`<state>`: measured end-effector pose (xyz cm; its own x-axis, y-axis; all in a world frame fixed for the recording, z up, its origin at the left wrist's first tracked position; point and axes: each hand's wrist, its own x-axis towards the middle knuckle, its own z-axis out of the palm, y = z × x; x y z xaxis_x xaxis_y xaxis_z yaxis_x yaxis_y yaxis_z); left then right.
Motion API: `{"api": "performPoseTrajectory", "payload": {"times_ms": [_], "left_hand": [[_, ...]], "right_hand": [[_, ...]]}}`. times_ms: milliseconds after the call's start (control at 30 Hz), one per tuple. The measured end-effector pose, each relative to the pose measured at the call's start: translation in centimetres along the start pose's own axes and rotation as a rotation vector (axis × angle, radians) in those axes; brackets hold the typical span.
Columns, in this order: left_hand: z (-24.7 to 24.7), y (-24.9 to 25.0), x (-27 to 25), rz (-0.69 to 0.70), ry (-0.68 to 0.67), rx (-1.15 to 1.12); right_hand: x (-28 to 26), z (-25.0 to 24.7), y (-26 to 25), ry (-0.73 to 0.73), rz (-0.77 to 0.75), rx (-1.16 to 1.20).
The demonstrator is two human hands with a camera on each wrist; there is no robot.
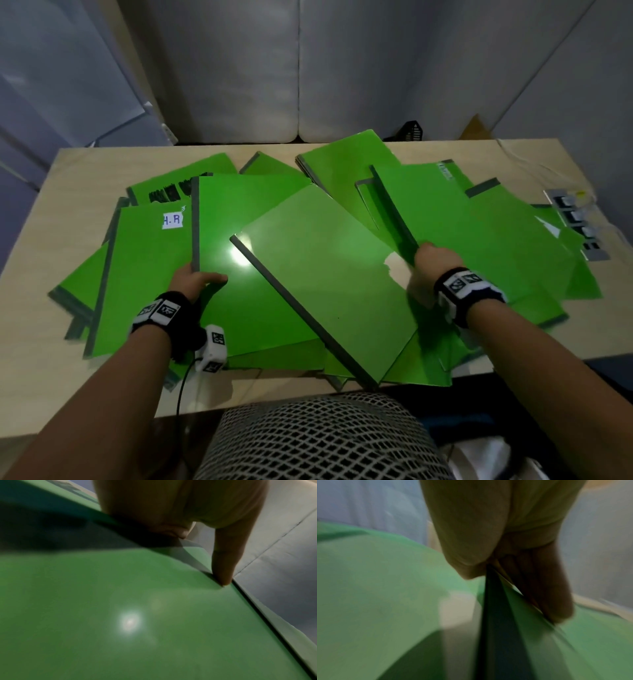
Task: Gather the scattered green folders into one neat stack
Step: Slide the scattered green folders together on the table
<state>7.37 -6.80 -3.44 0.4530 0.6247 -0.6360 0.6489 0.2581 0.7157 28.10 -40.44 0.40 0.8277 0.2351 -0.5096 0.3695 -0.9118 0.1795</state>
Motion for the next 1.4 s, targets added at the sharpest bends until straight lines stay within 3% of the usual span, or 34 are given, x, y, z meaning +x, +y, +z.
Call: {"api": "performPoseTrajectory", "payload": {"times_ms": [133,267,367,467,600,767,1000,1100,1200,1333,1400], "left_hand": [[0.2,0.0,-0.3,-0.012,0.019,0.032],[0.3,0.1,-0.6,-0.02,0.022,0.125],[0.3,0.2,-0.6,-0.029,0.022,0.162],[0.3,0.0,-0.7,-0.032,0.024,0.206],[0.4,-0.2,-0.4,-0.028,0.038,0.222],[0.6,-0.5,-0.1,-0.028,0.058,0.201],[0.7,-1.2,-0.3,-0.044,0.056,0.13],[0.4,-1.3,-0.4,-0.051,0.033,0.042],[0.1,-1.4,-0.4,-0.042,0.008,0.005],[0.4,-0.7,-1.2,-0.025,0.035,-0.032],[0.6,-0.2,-1.4,-0.006,0.043,-0.088]], "right_hand": [[-2.9,-1.2,-7.9,0.066,-0.333,-0.216],[-5.6,1.4,-14.5,-0.068,-0.509,-0.238],[-3.7,0.8,-14.0,0.01,-0.395,0.001],[0.2,-0.7,-8.8,0.118,-0.155,0.233],[4.0,0.4,-2.8,-0.041,0.103,0.29],[3.2,3.4,-4.3,-0.057,0.093,0.328],[4.6,2.0,-4.0,-0.131,0.082,0.325],[4.1,0.9,-3.4,-0.141,0.043,0.669],[3.8,-0.6,-2.8,-0.044,0.007,1.054],[3.7,-1.8,-4.4,0.089,0.058,1.063],[3.1,-1.1,-6.4,0.077,0.089,1.06]]}}
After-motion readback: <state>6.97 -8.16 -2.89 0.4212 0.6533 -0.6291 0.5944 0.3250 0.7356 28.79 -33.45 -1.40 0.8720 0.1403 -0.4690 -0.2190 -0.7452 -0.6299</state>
